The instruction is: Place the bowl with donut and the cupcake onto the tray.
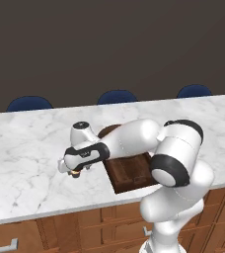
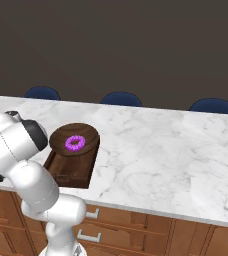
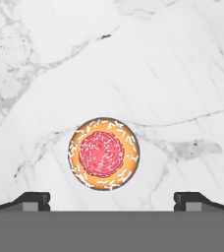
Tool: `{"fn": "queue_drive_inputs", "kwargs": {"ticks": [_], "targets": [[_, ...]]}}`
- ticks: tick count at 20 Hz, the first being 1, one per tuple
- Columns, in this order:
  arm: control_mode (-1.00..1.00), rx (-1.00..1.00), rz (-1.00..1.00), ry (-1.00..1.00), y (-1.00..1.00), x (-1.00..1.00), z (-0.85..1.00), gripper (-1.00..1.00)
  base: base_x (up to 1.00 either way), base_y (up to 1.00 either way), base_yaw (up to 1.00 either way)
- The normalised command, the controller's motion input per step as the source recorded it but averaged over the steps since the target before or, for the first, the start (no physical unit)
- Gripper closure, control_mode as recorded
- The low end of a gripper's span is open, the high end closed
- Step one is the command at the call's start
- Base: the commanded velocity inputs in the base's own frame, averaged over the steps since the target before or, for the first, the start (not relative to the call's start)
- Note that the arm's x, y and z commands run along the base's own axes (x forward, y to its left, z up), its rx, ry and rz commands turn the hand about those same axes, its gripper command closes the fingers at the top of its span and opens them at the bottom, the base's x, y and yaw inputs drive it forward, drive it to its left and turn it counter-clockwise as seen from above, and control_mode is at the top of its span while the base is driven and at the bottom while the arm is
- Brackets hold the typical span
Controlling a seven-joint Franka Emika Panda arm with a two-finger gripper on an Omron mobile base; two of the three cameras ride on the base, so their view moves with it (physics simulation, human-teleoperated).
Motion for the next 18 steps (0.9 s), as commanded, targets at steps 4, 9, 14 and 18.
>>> {"fn": "queue_drive_inputs", "kwargs": {"ticks": [4, 9, 14, 18], "targets": [[-1.0, 0.0, 0.0, 0.0, 0.07, 0.06, -0.05, -1.0, 0.0, 0.0, 0.0], [-1.0, 0.0, 0.0, 0.0, 0.04, 0.14, -0.02, -1.0, 0.0, 0.0, 0.0], [-1.0, 0.0, 0.0, 0.0, 0.04, 0.11, -0.03, -1.0, 0.0, 0.0, 0.0], [-1.0, 0.0, 0.0, 0.0, 0.05, 0.0, -0.06, -1.0, 0.0, 0.0, 0.0]]}}
